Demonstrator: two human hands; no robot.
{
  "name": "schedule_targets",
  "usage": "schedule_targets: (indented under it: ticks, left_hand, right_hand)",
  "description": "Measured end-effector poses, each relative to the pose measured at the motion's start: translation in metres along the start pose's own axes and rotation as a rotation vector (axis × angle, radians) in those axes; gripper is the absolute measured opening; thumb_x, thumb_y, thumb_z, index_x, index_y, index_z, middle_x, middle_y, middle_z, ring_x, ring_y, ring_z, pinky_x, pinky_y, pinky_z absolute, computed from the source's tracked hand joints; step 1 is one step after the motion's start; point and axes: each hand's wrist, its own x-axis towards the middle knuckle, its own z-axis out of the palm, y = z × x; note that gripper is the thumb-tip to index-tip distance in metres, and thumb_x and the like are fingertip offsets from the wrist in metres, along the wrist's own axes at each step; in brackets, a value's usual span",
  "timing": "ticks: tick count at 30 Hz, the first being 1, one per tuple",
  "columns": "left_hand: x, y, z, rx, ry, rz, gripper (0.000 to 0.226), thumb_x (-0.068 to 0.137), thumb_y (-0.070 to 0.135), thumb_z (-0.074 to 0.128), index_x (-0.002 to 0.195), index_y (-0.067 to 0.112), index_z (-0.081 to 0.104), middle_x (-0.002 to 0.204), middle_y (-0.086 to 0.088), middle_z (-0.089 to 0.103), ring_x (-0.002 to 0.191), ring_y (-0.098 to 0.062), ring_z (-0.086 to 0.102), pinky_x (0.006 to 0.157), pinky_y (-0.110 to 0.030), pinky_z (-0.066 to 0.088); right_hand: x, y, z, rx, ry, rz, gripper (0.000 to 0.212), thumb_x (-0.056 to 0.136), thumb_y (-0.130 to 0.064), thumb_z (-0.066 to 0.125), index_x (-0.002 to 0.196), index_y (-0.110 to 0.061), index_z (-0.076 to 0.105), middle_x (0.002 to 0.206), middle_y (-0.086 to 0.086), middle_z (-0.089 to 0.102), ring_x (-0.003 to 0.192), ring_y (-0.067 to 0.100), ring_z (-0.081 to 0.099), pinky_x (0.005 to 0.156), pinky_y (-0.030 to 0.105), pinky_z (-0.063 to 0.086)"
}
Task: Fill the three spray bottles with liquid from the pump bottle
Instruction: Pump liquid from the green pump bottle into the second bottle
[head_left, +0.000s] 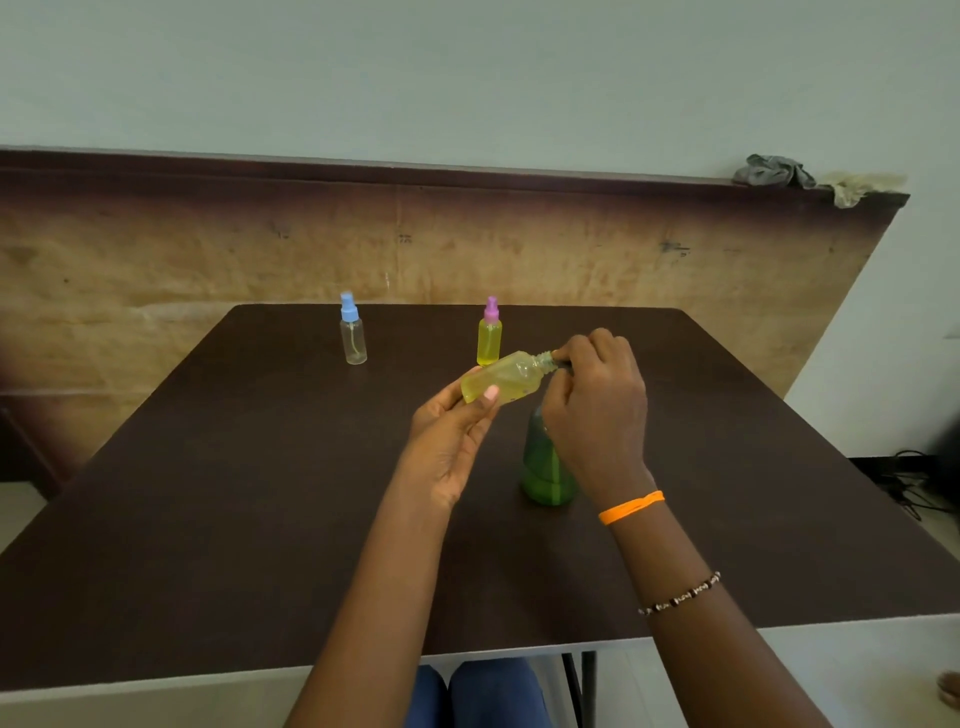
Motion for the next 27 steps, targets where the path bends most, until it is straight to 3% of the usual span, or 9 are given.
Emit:
schedule_targets:
  ticks: [5,15,22,27]
  left_hand:
    - [0.002,-0.002,-0.001,0.000,0.015,-0.003,0.022,0.086,-0.005,0.056,0.100,0.010,0.062,0.097,-0.006,0.071,0.094,-0.013,0.067,0.077,-0.017,0.054]
    - [0.002,-0.003,-0.003,-0.016,0.015,-0.005,0.023,0.086,-0.005,0.056,0.105,0.006,0.061,0.105,-0.010,0.068,0.101,-0.016,0.064,0.081,-0.018,0.054]
    - [0.005,-0.006,-0.008,-0.010,0.026,-0.036,0.037,0.086,-0.004,0.056,0.123,-0.002,0.054,0.118,-0.016,0.063,0.110,-0.020,0.061,0.083,-0.019,0.053]
    - [0.003,-0.005,-0.006,-0.018,0.015,-0.023,0.039,0.086,-0.003,0.056,0.124,-0.004,0.053,0.119,-0.016,0.063,0.110,-0.020,0.062,0.085,-0.019,0.053]
  right_hand:
    - [-0.010,0.003,0.011,-0.096,0.041,-0.004,0.020,0.074,0.002,0.039,0.071,-0.001,0.058,0.071,0.012,0.052,0.066,0.026,0.048,0.052,0.030,0.039]
    - [0.004,-0.005,0.000,-0.019,-0.004,0.043,0.028,0.076,-0.013,0.033,0.068,-0.003,0.057,0.071,0.009,0.054,0.068,0.025,0.051,0.055,0.025,0.034]
    - [-0.011,0.004,0.014,-0.080,0.087,-0.012,0.018,0.073,0.005,0.042,0.069,-0.002,0.058,0.070,0.011,0.052,0.067,0.022,0.045,0.053,0.027,0.036]
    - [0.001,-0.002,0.001,-0.058,0.010,-0.017,0.023,0.075,-0.008,0.037,0.068,-0.002,0.058,0.070,0.010,0.054,0.066,0.026,0.051,0.052,0.029,0.038]
